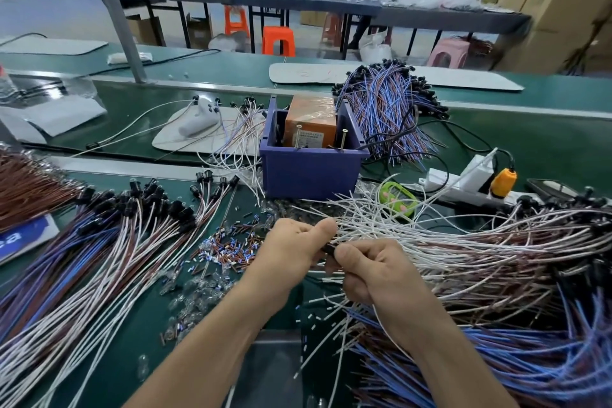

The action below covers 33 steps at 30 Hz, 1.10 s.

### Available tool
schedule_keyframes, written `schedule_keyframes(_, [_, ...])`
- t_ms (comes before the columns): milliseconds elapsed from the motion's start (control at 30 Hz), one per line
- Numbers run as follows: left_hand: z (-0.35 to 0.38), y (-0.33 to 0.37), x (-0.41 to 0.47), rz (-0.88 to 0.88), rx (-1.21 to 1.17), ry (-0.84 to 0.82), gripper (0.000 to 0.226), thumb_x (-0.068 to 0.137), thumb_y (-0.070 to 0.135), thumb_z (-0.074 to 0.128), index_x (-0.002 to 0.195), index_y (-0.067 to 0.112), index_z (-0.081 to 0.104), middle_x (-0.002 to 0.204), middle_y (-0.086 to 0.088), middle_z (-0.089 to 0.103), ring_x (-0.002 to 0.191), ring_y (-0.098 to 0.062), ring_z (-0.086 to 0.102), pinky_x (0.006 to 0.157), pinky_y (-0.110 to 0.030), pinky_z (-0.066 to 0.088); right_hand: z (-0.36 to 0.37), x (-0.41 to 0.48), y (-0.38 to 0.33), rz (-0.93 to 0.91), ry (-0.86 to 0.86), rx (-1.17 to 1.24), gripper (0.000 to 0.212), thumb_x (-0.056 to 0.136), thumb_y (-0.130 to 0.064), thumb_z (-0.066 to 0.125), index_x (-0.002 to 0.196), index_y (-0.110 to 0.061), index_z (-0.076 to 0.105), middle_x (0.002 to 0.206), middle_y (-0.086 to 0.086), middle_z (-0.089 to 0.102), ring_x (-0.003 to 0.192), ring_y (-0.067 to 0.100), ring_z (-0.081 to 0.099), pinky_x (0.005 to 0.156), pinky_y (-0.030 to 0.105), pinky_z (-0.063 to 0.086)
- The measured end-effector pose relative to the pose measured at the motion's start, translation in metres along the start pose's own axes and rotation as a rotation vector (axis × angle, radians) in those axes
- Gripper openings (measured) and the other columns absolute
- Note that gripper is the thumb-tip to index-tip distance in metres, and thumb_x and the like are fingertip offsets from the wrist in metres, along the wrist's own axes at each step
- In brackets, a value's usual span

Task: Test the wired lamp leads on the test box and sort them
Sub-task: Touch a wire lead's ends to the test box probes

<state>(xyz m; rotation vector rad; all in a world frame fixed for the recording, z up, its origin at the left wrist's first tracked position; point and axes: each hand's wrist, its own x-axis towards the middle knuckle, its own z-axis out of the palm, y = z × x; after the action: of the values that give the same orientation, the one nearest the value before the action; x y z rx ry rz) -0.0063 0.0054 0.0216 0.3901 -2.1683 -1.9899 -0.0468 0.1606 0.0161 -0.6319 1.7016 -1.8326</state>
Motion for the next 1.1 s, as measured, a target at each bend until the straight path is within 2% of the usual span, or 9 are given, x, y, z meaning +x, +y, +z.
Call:
schedule_keyframes(100, [0.001, 0.0, 0.0, 0.001, 0.049, 0.021, 0.057, 0.098, 0.036, 0.065, 0.053, 0.008, 0.044, 0.051, -0.005, 0.031, 0.056, -0.026, 0.026, 0.06, -0.039, 0.029, 0.001, 0.0, 0.002, -0.008, 0.041, -0.05, 0.032, 0.092, -0.035, 0.063, 0.089, -0.008, 0.08, 0.045, -0.004, 0.035, 0.041, 0.011, 0.024, 0.046, 0.024, 0.025])
schedule_keyframes(267, [-0.012, 0.005, -0.001, 0.253, 0.494, 0.181, 0.06, 0.091, 0.049, 0.057, 0.045, 0.014, 0.041, 0.037, 0.007, 0.027, 0.037, -0.01, 0.025, 0.041, -0.022, 0.022, 0.003, 0.003, 0.0, 0.028, 0.053, -0.069, 0.033, 0.092, -0.032, 0.065, 0.088, -0.002, 0.076, 0.044, -0.002, 0.032, 0.039, 0.012, 0.022, 0.046, 0.026, 0.021])
schedule_keyframes(533, [-0.005, -0.001, 0.007, 0.033, 0.359, 0.227, 0.061, 0.092, 0.03, 0.064, 0.04, 0.013, 0.035, 0.043, 0.003, 0.029, 0.044, -0.016, 0.025, 0.05, -0.032, 0.026, 0.005, 0.003, -0.002, 0.06, 0.081, -0.125, 0.031, 0.101, -0.02, 0.063, 0.082, 0.004, 0.071, 0.043, -0.002, 0.032, 0.04, 0.012, 0.022, 0.045, 0.026, 0.019])
schedule_keyframes(633, [-0.008, 0.004, -0.002, 0.37, 0.59, 0.313, 0.063, 0.096, 0.029, 0.062, 0.045, 0.009, 0.033, 0.037, 0.006, 0.025, 0.039, -0.012, 0.03, 0.044, -0.018, 0.023, 0.007, 0.005, -0.004, 0.053, 0.083, -0.098, 0.03, 0.099, -0.02, 0.065, 0.084, 0.005, 0.072, 0.042, 0.0, 0.034, 0.039, 0.012, 0.023, 0.044, 0.023, 0.021])
schedule_keyframes(700, [-0.007, 0.007, -0.011, 0.645, 0.718, 0.368, 0.062, 0.099, 0.028, 0.059, 0.046, 0.025, 0.027, 0.042, 0.012, 0.023, 0.045, -0.004, 0.036, 0.05, -0.011, 0.025, 0.007, 0.005, -0.004, 0.041, 0.096, -0.064, 0.025, 0.1, -0.015, 0.063, 0.086, 0.001, 0.077, 0.044, 0.002, 0.034, 0.04, 0.012, 0.024, 0.045, 0.024, 0.019])
schedule_keyframes(767, [-0.007, 0.003, -0.013, 0.739, 0.754, 0.381, 0.055, 0.1, 0.029, 0.055, 0.049, 0.029, 0.034, 0.048, 0.015, 0.024, 0.049, -0.01, 0.033, 0.053, -0.018, 0.022, 0.008, 0.006, -0.003, 0.03, 0.103, -0.098, 0.025, 0.1, -0.015, 0.063, 0.085, 0.0, 0.076, 0.045, 0.003, 0.033, 0.041, 0.013, 0.024, 0.046, 0.027, 0.018])
schedule_keyframes(867, [-0.001, 0.0, -0.004, 0.388, 0.583, 0.381, 0.059, 0.093, 0.034, 0.057, 0.043, 0.016, 0.031, 0.041, 0.005, 0.023, 0.044, -0.015, 0.025, 0.049, -0.03, 0.02, 0.007, 0.006, 0.0, 0.024, 0.102, -0.122, 0.03, 0.101, -0.013, 0.061, 0.084, 0.011, 0.068, 0.044, -0.001, 0.032, 0.04, 0.011, 0.022, 0.043, 0.022, 0.02])
schedule_keyframes(1000, [0.006, -0.007, 0.006, -0.088, -0.03, 0.141, 0.061, 0.092, 0.017, 0.06, 0.037, 0.019, 0.035, 0.043, 0.004, 0.03, 0.044, -0.015, 0.024, 0.056, -0.034, 0.025, 0.005, 0.003, -0.001, 0.032, 0.074, -0.043, 0.029, 0.102, -0.009, 0.059, 0.082, 0.009, 0.071, 0.043, -0.003, 0.032, 0.039, 0.009, 0.022, 0.043, 0.021, 0.021])
schedule_keyframes(1100, [0.001, -0.005, -0.001, 0.156, 0.292, 0.247, 0.06, 0.091, 0.031, 0.06, 0.039, 0.016, 0.032, 0.04, 0.01, 0.026, 0.041, -0.009, 0.022, 0.049, -0.029, 0.025, 0.005, 0.003, -0.003, 0.045, 0.063, -0.05, 0.028, 0.102, -0.01, 0.059, 0.086, 0.011, 0.071, 0.042, -0.002, 0.032, 0.039, 0.01, 0.022, 0.044, 0.022, 0.02])
